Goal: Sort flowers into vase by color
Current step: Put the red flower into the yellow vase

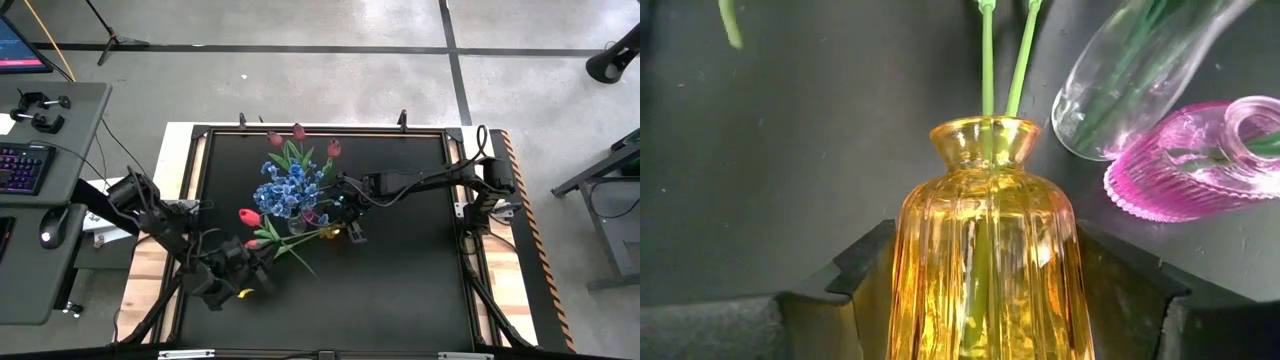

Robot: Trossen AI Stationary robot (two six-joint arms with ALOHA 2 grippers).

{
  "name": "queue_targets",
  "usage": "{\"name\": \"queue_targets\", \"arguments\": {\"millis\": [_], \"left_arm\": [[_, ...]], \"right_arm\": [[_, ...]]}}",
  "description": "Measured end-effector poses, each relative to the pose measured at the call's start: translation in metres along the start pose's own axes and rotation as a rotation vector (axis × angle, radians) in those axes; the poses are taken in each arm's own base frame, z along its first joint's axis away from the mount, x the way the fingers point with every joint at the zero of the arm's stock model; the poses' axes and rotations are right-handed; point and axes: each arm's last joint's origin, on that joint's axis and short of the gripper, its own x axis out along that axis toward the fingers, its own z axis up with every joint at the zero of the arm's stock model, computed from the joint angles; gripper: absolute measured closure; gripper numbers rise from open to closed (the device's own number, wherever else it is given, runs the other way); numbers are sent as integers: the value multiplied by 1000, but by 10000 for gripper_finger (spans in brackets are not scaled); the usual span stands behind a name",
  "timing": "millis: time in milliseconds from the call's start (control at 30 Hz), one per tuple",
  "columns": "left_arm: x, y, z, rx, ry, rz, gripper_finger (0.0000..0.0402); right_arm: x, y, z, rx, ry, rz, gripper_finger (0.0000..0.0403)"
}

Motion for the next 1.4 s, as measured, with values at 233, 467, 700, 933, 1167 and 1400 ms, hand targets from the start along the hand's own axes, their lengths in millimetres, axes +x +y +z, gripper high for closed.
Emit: {"name": "queue_targets", "arguments": {"millis": [233,467,700,933,1167,1400], "left_arm": [[-22,-1,-1,-65,40,-58,401],[-55,-3,29,23,99,-157,401],[-43,-1,127,241,-33,-386,401],[-35,22,207,475,-361,-569,401],[-25,51,252,571,-493,-663,401],[-4,84,269,459,-468,-903,401]], "right_arm": [[0,0,0,-41,1,0,174],[0,0,0,-41,2,1,174],[0,0,0,-40,2,1,174],[0,0,0,-19,3,0,174],[0,0,0,19,3,1,174],[0,0,-1,27,8,2,174]]}}
